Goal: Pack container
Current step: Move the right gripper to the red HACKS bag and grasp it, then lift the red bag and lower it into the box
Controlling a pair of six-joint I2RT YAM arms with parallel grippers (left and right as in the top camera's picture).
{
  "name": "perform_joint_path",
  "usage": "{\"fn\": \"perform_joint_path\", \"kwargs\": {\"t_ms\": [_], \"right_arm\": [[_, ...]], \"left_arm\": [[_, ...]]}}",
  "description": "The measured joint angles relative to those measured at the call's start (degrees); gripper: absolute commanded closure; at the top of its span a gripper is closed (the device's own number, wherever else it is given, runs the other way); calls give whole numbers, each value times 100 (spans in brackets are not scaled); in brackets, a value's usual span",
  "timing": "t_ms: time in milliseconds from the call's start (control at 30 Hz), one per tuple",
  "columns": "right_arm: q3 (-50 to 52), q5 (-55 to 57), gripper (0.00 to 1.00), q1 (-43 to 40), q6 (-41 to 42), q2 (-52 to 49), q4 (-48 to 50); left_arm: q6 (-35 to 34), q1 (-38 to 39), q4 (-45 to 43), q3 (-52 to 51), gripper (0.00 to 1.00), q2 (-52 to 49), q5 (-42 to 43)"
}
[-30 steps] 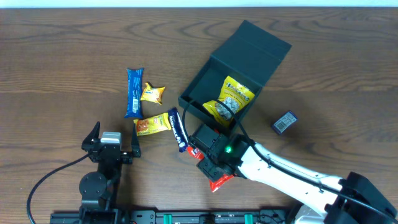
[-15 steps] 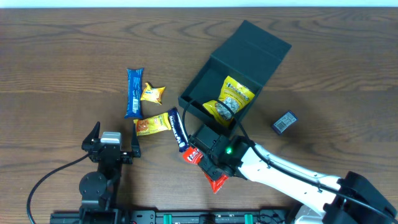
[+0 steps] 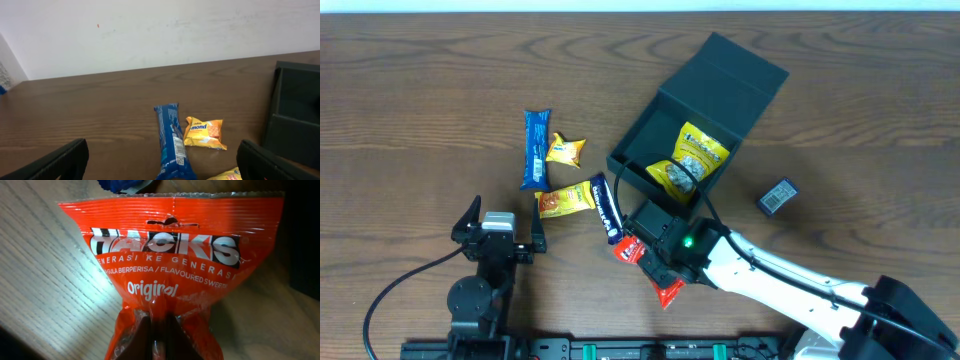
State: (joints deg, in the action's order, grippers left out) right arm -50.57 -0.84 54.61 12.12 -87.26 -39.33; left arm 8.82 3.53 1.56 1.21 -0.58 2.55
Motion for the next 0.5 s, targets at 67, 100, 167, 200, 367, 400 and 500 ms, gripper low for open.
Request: {"fn": "perform_joint_path", "kwargs": {"t_ms": [67, 100, 167, 200, 367, 400, 500], "right_arm": [[-46, -109, 99, 0, 7, 0, -17], [-105, -197, 99, 0, 9, -9, -37], [-291, -413, 99, 0, 28, -33, -48], [-420, -527, 99, 0, 39, -42, -42], [-841, -704, 99, 0, 181, -44, -31], [-916, -708, 99, 0, 245, -44, -26], [-1104, -691, 99, 0, 483, -44, -28]], "left_arm": [[-2, 0, 0, 0, 5, 0, 0], [-2, 0, 0, 0, 5, 0, 0], [-2, 0, 0, 0, 5, 0, 0], [-2, 0, 0, 0, 5, 0, 0], [-2, 0, 0, 0, 4, 0, 0], [-2, 0, 0, 0, 5, 0, 0], [-2, 0, 0, 0, 5, 0, 0]]}}
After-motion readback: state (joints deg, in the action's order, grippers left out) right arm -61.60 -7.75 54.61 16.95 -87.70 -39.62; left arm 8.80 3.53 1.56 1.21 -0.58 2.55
